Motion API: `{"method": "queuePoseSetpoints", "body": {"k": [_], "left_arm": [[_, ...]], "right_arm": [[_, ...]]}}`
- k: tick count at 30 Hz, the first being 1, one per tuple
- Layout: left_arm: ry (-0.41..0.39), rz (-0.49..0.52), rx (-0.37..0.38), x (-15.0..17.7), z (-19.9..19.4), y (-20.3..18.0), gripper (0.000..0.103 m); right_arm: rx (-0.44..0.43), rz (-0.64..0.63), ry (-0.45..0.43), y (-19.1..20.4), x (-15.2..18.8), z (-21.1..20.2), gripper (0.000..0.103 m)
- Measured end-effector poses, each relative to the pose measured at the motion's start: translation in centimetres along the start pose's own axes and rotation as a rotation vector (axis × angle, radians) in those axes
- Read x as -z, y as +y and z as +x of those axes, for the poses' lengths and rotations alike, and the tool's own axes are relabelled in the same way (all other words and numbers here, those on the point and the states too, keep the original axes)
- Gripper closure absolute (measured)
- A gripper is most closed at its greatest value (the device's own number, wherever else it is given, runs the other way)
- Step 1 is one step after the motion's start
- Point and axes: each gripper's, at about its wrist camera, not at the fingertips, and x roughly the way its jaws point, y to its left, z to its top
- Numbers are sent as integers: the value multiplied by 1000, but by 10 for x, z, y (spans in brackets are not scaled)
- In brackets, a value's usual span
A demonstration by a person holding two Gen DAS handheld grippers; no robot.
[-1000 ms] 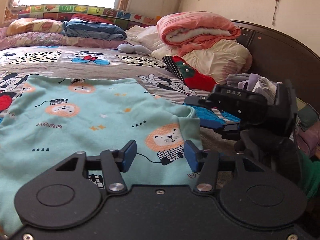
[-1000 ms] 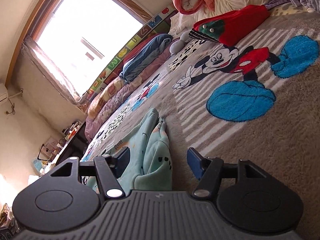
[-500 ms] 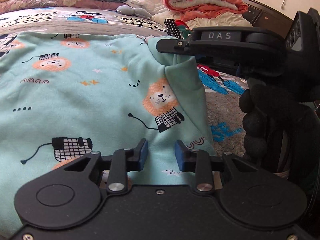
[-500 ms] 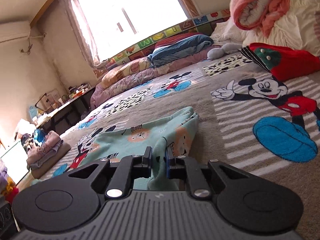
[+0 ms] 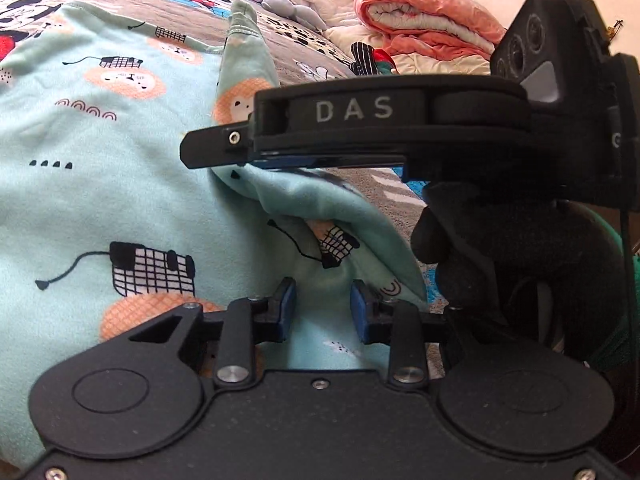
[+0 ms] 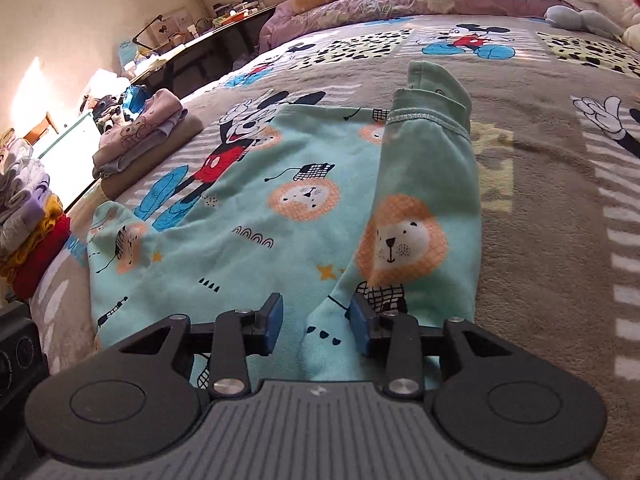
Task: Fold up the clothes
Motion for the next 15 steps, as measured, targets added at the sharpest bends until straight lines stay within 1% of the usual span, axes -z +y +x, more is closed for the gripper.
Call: {"method": "queuePoseSetpoints", "body": {"k": [2,4,7,9,11,13,15], "left_arm": [[1,1,-1,0,0,-1,73],[2,3,-1,1,-1,-3,73],[4,-1,2,2,-1,-4,73],[7,-4,5,2,-1,-4,73],[9,-5,7,3,-1,-5,73],[11,-4,8,3,-1,-6,73],[14,-5,10,3,-2,-6,73]], "right_arm": [[-29,-21,-15,6,-3,-9,61],[-71,-20,-51,9,-8,-20,61],[-125,43,-155,-4,-23,-41,61],[-113,115,-234,-25,-34,-51,61],[-57,191,-287,-50,-41,-54,61],[24,264,-308,-77,-47,-47,59],[49,312,-293,-98,-49,-32,58]]}}
